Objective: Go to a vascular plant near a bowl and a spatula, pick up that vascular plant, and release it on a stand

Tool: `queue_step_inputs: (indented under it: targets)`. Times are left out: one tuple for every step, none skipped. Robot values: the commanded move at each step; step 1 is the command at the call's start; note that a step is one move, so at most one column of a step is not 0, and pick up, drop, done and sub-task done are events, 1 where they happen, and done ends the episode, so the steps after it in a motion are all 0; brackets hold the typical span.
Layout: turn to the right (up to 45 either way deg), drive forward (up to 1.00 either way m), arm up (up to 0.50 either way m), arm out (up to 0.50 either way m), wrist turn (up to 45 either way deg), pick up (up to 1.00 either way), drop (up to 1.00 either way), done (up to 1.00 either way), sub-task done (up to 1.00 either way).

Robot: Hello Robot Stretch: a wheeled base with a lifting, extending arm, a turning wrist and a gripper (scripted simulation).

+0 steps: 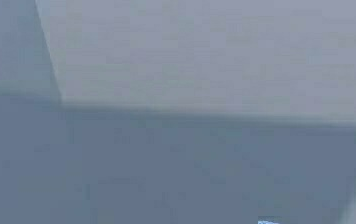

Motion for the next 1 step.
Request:
queue_step_inputs:
  targets:
    - [45.0, 0.00, 0.00, 0.00, 0.0, 0.00, 0.00, 0.00, 0.00]
